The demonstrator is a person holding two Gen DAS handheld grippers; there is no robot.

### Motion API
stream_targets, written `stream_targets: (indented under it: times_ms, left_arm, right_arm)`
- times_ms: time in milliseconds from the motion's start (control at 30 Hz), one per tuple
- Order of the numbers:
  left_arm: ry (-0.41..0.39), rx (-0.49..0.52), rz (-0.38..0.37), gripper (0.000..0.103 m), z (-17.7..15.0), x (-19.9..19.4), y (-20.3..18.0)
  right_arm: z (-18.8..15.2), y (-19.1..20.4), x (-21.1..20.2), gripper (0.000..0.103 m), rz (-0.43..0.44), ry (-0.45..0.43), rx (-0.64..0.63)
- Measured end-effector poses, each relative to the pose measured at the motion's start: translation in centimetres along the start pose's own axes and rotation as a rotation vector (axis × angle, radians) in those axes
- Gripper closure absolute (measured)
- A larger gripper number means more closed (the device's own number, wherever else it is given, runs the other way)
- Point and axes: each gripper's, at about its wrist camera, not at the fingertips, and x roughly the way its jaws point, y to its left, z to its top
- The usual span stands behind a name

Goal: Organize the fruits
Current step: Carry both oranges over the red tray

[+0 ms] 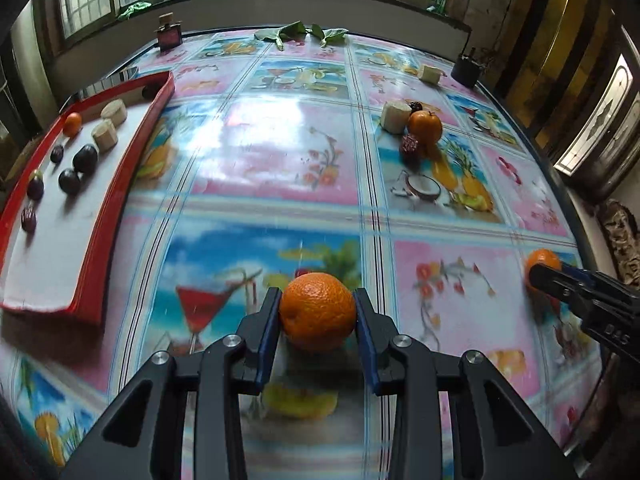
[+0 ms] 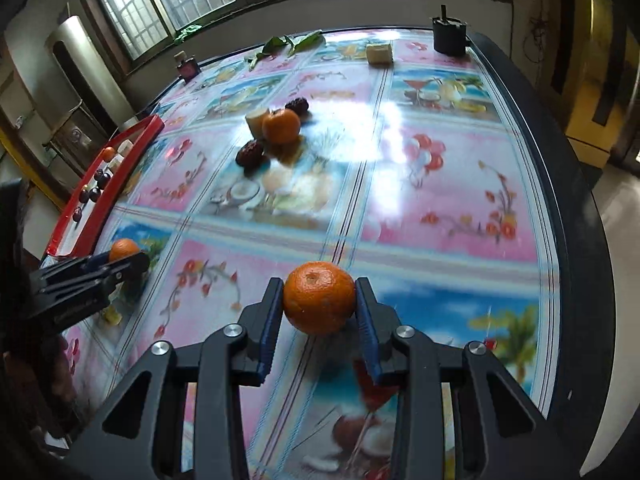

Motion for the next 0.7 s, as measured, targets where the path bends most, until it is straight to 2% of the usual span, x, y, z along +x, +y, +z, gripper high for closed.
stream_targets:
  times_ms: [233,367,567,700]
  left_arm:
    - [-0.037,0.013,-0.023,0.068,-1.0,-2.2,1.7]
    - [-0.062,0.017,-0.011,0.068,-1.2,-3.3,3.3]
    - [-0.091,-0.029,-0.017,0.068,-0.9,-5.0,7.0]
    - [-0.127,-0.069,0.011,0.068,-0.3,-6.2,10.4]
  right_arm:
    - [-0.8,3.0,0.2,0.066,-0.011,0.013,0.016]
    - [-0.5,5.4,0.6,0.066,-0.003,0.016,0.001]
    - [0.6,10.3,1.6,0.066,0.045,0.021,-0.035]
    - [1.5,13.9,2.2,0.065,0.071,0.018,-0.068]
